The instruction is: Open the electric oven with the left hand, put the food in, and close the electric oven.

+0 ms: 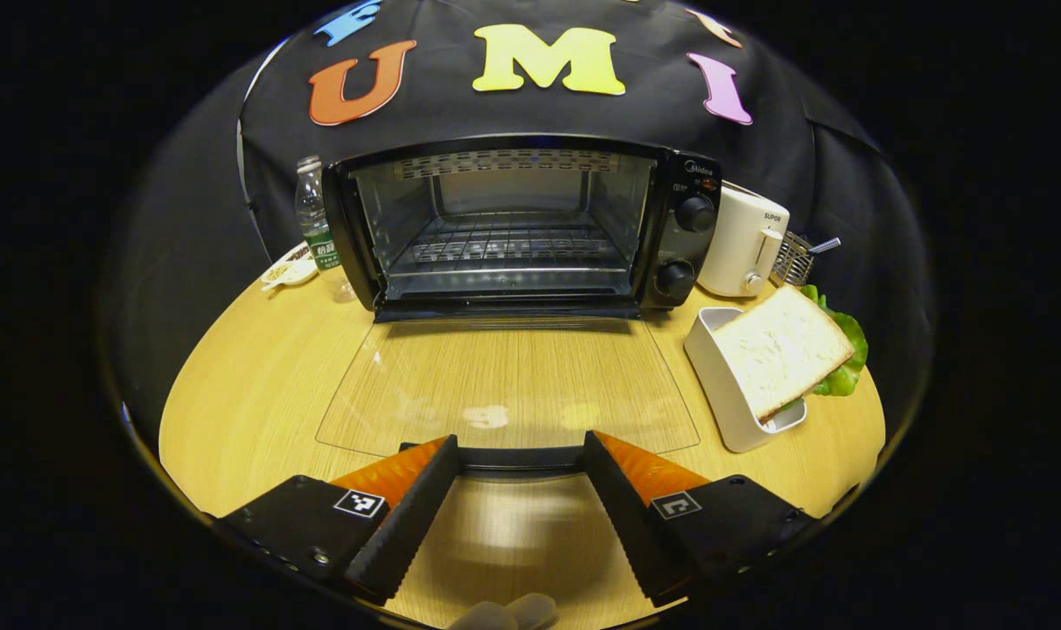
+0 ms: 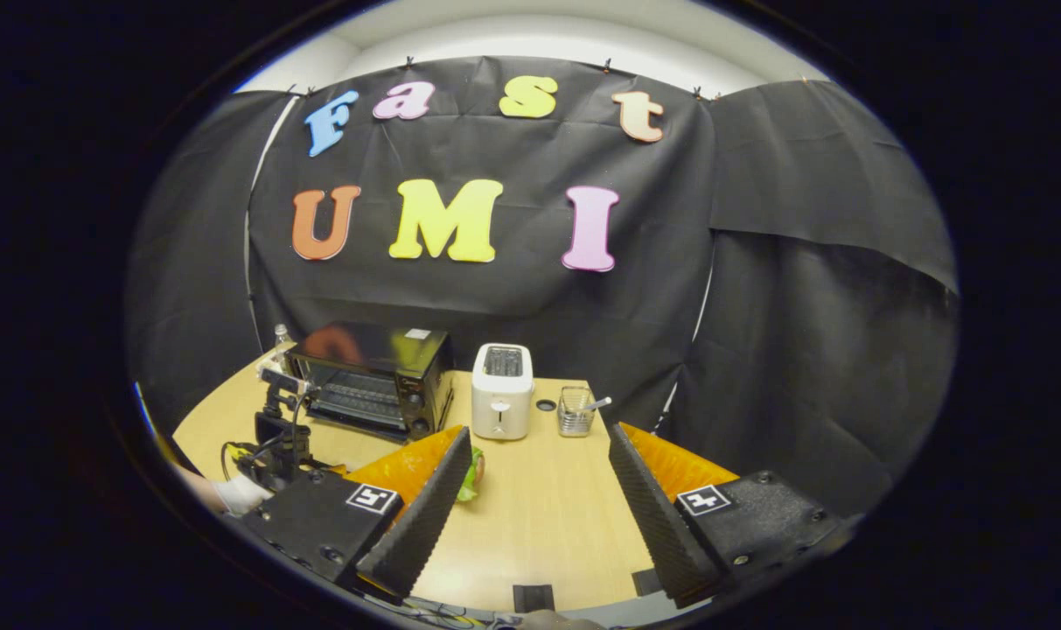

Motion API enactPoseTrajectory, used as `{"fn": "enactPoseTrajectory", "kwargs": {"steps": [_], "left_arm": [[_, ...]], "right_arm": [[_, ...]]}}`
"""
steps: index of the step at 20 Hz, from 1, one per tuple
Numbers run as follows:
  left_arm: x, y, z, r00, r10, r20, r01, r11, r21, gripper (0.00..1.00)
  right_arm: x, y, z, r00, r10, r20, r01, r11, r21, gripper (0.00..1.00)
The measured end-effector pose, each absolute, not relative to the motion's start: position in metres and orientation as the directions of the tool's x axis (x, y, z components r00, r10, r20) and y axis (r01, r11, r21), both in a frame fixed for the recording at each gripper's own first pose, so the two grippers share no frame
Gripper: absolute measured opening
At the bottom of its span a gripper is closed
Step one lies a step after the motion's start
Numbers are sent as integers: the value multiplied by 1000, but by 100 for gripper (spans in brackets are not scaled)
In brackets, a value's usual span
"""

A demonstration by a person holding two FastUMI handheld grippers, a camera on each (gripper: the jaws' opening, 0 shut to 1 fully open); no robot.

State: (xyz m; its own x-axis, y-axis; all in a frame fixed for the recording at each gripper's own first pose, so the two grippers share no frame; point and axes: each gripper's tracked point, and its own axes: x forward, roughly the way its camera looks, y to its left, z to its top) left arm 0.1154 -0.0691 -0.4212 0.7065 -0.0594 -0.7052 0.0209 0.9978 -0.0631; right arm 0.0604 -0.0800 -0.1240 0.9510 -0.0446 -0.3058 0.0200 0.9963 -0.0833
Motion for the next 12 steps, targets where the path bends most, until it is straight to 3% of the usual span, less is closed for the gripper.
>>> {"fn": "enactPoseTrajectory", "kwargs": {"steps": [3, 6, 7, 8, 9, 10, 12], "left_arm": [[120, -71, -410, 741, -71, -668, 24, 997, -80, 94], [115, -66, -382, 785, -68, -616, 29, 997, -73, 95], [112, -63, -370, 799, -62, -598, 31, 998, -62, 95], [108, -59, -357, 813, -51, -580, 25, 998, -52, 95], [104, -56, -342, 826, -44, -562, 18, 998, -52, 95], [98, -55, -328, 837, -43, -546, 12, 998, -60, 95], [87, -48, -296, 860, -31, -509, -2, 998, -64, 95]], "right_arm": [[68, -82, -132, 947, -34, -318, 11, 997, -75, 96], [83, -80, -143, 948, -6, -318, -14, 998, -63, 100], [90, -77, -151, 947, 14, -320, -32, 998, -51, 96], [98, -72, -159, 944, 36, -327, -51, 998, -38, 100], [106, -68, -172, 939, 64, -339, -75, 997, -17, 96], [114, -62, -185, 932, 92, -351, -94, 996, 11, 100], [131, -50, -215, 913, 154, -379, -131, 988, 84, 96]]}}
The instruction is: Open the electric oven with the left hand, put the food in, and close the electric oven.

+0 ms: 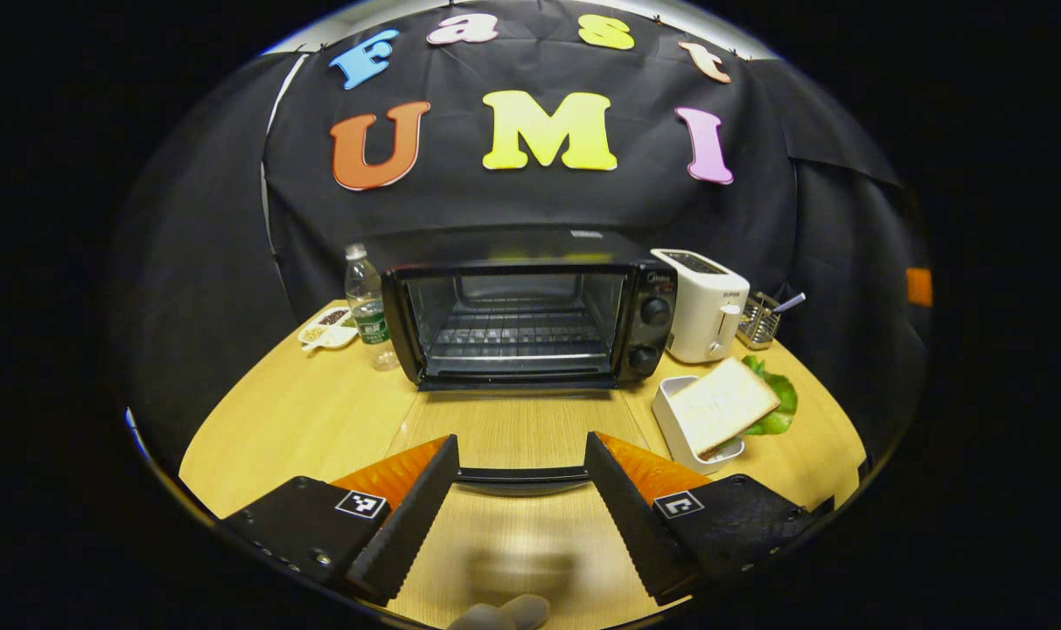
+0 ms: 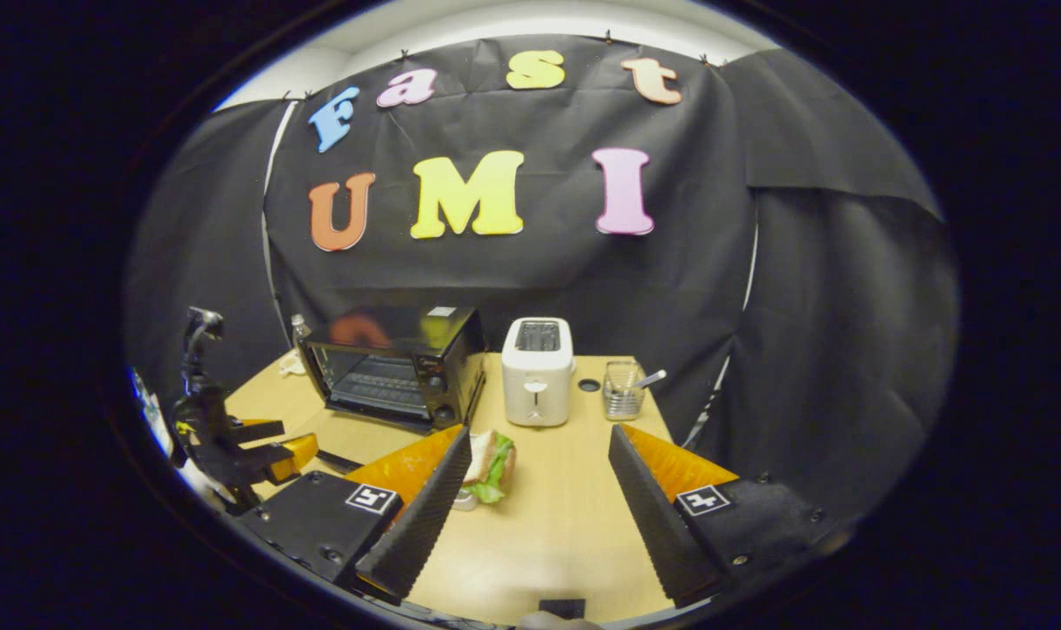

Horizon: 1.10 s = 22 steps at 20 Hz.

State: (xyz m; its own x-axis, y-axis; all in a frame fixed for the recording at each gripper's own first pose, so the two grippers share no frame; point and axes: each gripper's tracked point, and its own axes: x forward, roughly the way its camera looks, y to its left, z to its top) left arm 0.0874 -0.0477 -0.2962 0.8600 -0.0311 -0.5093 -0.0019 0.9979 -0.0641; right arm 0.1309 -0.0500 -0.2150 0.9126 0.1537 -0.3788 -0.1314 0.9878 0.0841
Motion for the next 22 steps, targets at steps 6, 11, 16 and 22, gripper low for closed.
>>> {"fn": "enactPoseTrajectory", "kwargs": {"steps": [6, 11, 16, 22], "left_arm": [[69, -21, -191, 924, 39, -379, -62, 997, -48, 95], [58, -9, -126, 944, 127, -304, -149, 987, -51, 95], [56, 2, -109, 925, 229, -302, -246, 969, -19, 95], [48, 4, -115, 902, 276, -331, -301, 953, -25, 95]], "right_arm": [[169, -17, -314, 800, 313, -512, -164, 935, 316, 98], [210, 4, -350, 735, 424, -530, -177, 874, 453, 98], [250, 15, -373, 677, 494, -545, -170, 826, 538, 94], [251, 29, -374, 617, 564, -549, -180, 780, 599, 61]]}}
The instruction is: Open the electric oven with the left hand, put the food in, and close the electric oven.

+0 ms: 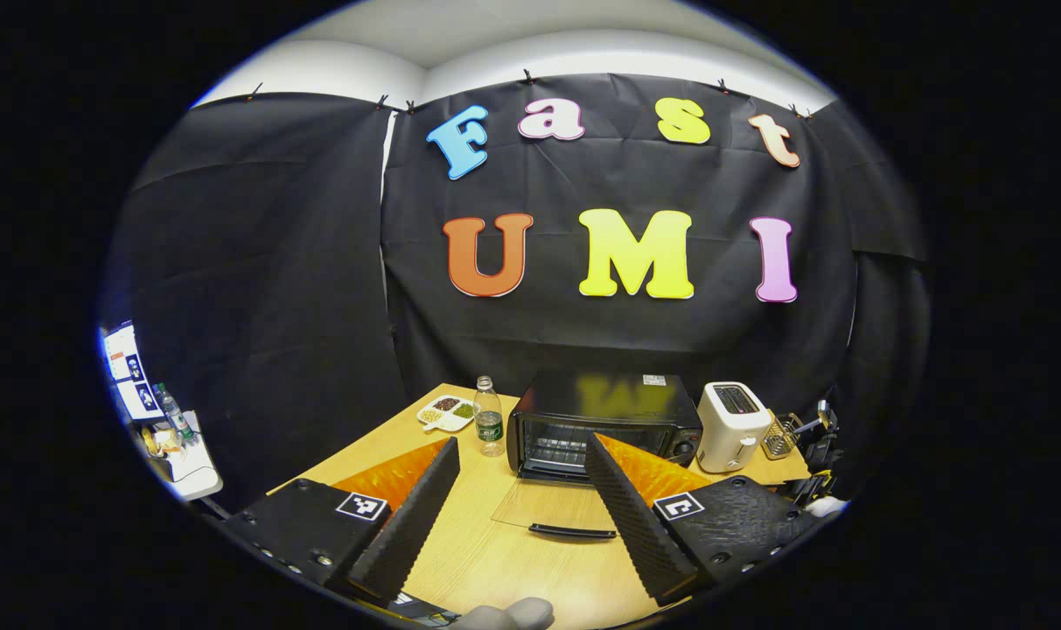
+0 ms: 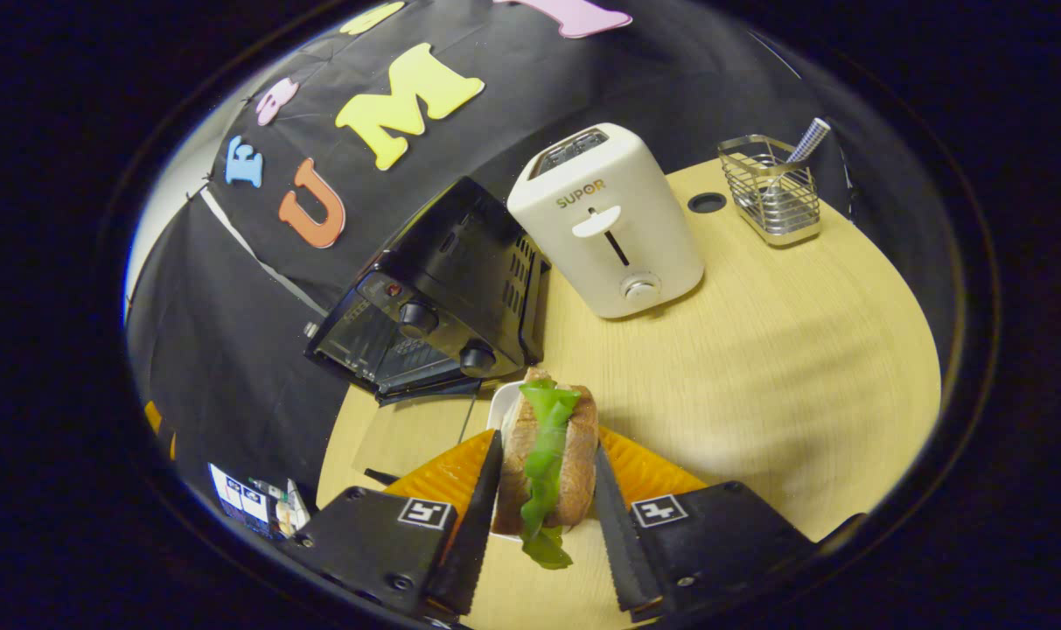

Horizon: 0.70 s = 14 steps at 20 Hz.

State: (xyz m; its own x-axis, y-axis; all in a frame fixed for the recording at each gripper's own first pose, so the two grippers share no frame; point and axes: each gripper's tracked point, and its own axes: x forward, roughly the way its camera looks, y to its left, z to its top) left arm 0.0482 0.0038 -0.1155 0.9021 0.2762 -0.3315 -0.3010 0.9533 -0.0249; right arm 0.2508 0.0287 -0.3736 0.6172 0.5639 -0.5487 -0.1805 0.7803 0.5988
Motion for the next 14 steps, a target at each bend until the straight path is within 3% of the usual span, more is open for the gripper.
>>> {"fn": "enactPoseTrajectory", "kwargs": {"steps": [1, 2, 3, 4, 5, 7, 8, 9, 14], "left_arm": [[48, 6, -117, 903, 270, -333, -296, 955, -28, 95], [48, 6, -119, 905, 262, -335, -290, 957, -35, 95], [47, 8, -124, 906, 250, -341, -280, 959, -41, 87], [43, 10, -127, 908, 240, -344, -273, 961, -51, 95], [39, 11, -127, 914, 218, -343, -255, 964, -67, 95], [33, 18, -133, 918, 195, -346, -231, 971, -68, 95], [32, 21, -134, 922, 177, -344, -214, 974, -73, 87], [30, 24, -134, 926, 163, -342, -200, 977, -76, 95], [27, 39, -147, 936, 105, -336, -136, 988, -71, 94]], "right_arm": [[249, 28, -372, 613, 563, -553, -183, 783, 594, 44], [249, 28, -369, 618, 558, -553, -183, 787, 589, 41], [247, 29, -364, 627, 551, -550, -184, 792, 583, 36], [245, 29, -356, 641, 538, -547, -185, 800, 570, 34], [241, 29, -346, 662, 521, -539, -189, 812, 552, 42], [231, 33, -316, 703, 498, -508, -196, 822, 535, 42], [227, 39, -298, 721, 494, -485, -200, 819, 537, 42], [221, 46, -281, 741, 492, -457, -206, 814, 543, 42], [202, 101, -203, 823, 485, -295, -243, 771, 589, 42]]}}
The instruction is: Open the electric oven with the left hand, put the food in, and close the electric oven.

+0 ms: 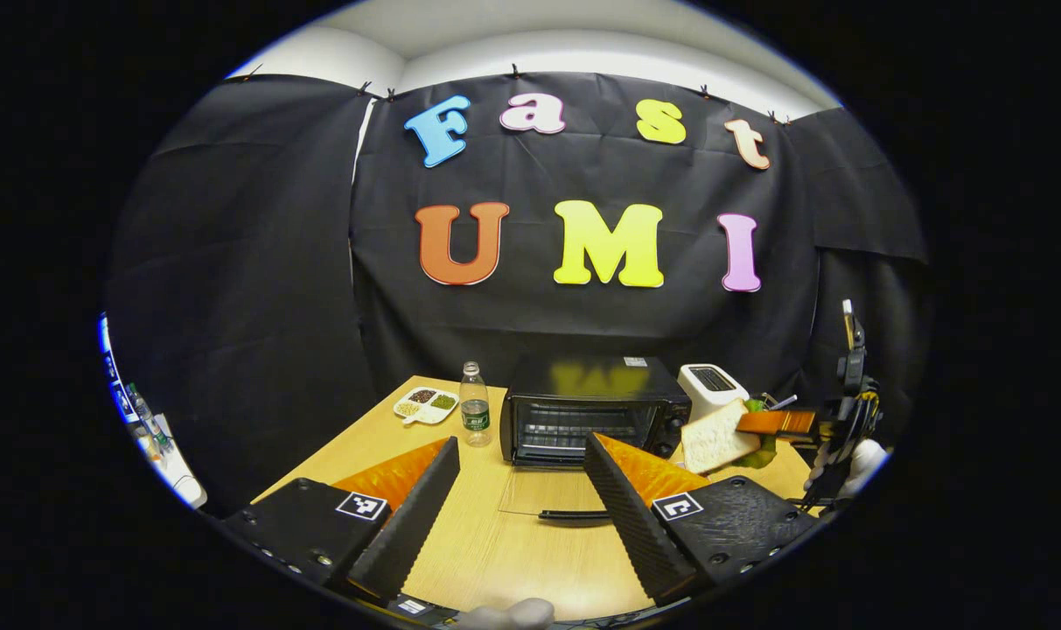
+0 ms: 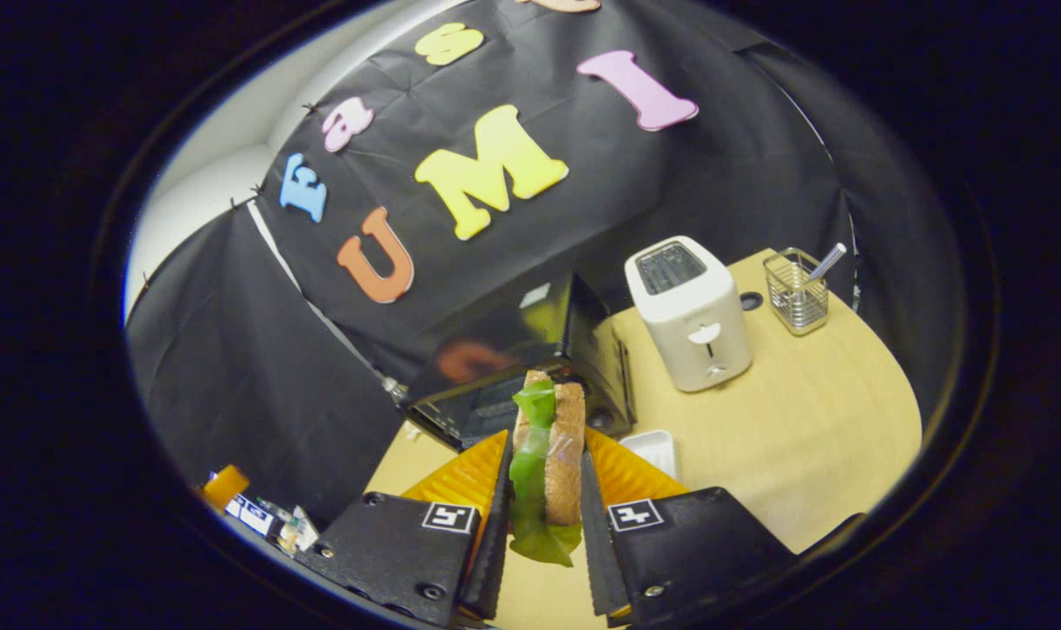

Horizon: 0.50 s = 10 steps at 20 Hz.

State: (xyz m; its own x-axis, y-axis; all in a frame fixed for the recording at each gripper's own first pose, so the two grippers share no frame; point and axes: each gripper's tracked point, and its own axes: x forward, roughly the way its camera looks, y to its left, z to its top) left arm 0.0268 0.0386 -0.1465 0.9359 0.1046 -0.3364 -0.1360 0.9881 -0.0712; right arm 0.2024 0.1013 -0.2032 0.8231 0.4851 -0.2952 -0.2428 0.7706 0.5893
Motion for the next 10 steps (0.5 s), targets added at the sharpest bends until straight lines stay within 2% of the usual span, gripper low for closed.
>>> {"fn": "enactPoseTrajectory", "kwargs": {"steps": [5, 10], "left_arm": [[21, 53, -151, 934, 54, -354, -88, 993, -81, 94], [15, 70, -149, 934, 33, -356, -48, 998, -34, 95]], "right_arm": [[189, 164, -194, 862, 461, -211, -214, 707, 674, 42], [191, 209, -226, 888, 411, -204, -109, 621, 777, 42]]}}
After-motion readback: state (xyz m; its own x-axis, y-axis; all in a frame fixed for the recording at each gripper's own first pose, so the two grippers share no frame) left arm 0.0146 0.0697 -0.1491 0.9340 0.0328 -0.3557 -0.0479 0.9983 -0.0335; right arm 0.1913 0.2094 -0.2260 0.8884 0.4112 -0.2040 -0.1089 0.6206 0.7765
